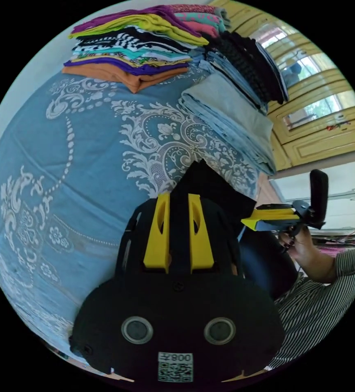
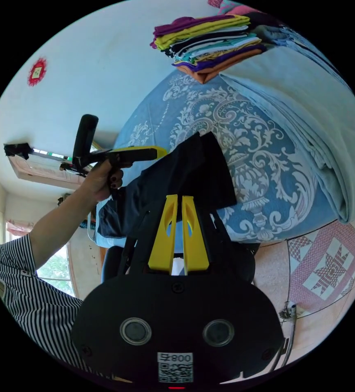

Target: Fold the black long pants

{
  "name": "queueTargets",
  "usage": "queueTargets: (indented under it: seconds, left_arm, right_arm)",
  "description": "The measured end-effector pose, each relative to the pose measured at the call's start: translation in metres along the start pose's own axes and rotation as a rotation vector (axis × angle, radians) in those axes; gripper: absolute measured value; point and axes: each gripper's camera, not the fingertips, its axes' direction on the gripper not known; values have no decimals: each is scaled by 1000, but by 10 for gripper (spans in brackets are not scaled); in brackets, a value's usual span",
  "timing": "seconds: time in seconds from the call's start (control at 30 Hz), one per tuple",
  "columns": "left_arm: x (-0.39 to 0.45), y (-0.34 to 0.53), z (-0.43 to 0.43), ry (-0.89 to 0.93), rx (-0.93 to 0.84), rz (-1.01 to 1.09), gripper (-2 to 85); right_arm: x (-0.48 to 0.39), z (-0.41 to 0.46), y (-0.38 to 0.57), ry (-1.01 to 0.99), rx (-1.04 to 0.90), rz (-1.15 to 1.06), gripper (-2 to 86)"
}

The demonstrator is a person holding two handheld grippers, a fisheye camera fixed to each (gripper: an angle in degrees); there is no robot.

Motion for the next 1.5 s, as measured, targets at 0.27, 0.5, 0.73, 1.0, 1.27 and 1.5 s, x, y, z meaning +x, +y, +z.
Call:
queueTargets:
  seconds: [0.27,0.5,0.73,1.0,1.27,1.5]
  left_arm:
    - [42,-100,-25,-94,-100,17,23]
    - [65,-133,-78,-42,-34,18,6]
    - [90,-178,-106,-53,-75,56,18]
    - [111,-210,-141,-70,-84,87,2]
    - [123,-219,-205,-25,39,70,3]
    - [131,-243,-197,-74,-66,97,23]
  right_arm:
    - [45,31,0,-24,-42,31,15]
    - [74,54,4,-51,-50,33,17]
    - [98,76,11,-55,-49,48,16]
    - [119,95,16,-64,-56,57,15]
    - [132,104,24,-80,-39,44,15]
    - [142,110,30,-84,-40,52,15]
